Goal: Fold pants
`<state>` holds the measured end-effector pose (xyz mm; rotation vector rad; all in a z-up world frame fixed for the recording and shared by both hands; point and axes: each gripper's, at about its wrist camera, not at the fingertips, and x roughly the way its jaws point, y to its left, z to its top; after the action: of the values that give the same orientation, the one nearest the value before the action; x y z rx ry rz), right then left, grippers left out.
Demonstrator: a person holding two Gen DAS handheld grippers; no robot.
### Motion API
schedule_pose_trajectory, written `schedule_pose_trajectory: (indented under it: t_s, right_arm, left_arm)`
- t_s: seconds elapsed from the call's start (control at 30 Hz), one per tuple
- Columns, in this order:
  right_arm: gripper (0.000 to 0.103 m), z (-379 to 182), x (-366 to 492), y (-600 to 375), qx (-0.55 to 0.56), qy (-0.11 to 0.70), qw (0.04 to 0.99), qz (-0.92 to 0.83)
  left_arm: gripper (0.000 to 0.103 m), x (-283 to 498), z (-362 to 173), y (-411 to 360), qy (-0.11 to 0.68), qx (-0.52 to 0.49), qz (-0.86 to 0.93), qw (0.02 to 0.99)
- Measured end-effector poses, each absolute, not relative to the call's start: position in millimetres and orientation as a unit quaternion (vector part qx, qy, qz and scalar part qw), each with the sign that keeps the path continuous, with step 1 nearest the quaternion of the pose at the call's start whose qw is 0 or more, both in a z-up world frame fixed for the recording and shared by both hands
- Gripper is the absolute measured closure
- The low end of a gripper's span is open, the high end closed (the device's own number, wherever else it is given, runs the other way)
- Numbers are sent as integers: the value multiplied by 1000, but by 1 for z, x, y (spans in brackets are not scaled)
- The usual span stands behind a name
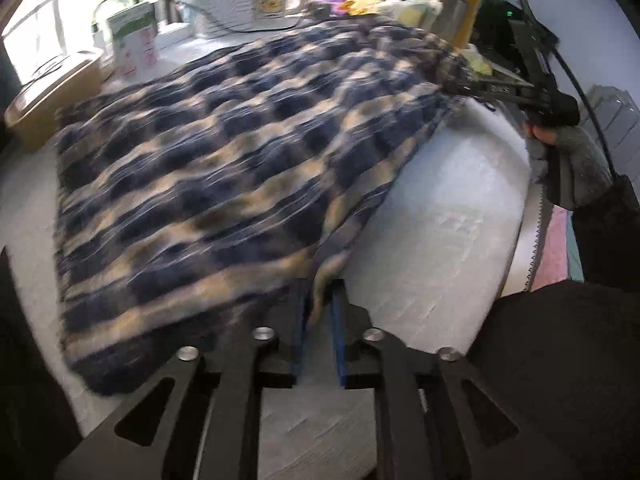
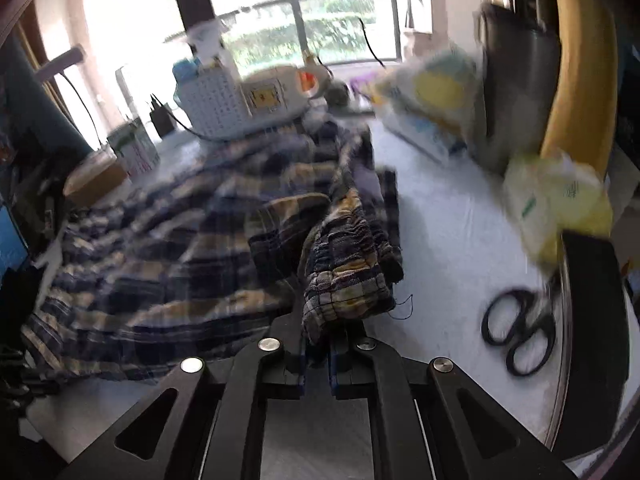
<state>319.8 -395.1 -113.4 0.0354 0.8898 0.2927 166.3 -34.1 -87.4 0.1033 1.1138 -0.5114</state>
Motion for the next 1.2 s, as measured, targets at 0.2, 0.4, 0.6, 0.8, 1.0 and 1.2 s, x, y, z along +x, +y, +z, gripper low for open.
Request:
schedule_pose_trajectory:
  t_s: [0.2, 0.4, 0.6, 0.8, 1.0, 1.2]
  right_arm:
    - [34, -99, 313, -414, -2, 412, 904, 112]
    - [34, -72, 317, -431, 19, 366, 926, 90]
    - [34, -57, 344, -381, -16, 339, 927, 160]
    - [34, -69, 383, -307, -61, 355, 902, 236]
    - [34, -65, 401, -250, -138, 341, 887, 280]
    - [34, -84, 426, -212, -214, 371, 849, 309]
  left_arm:
    - [80, 168, -76, 28, 522, 22, -169, 836]
    - [80, 189, -71, 70, 501, 8, -99, 860]
    - [79, 235, -61, 84, 465, 22, -83, 881]
    - [79, 299, -77, 99, 461, 7, -70, 885]
    - [44, 325, -87, 110, 457, -14, -79, 886]
    - [45, 332, -82, 102, 433, -11, -110, 895]
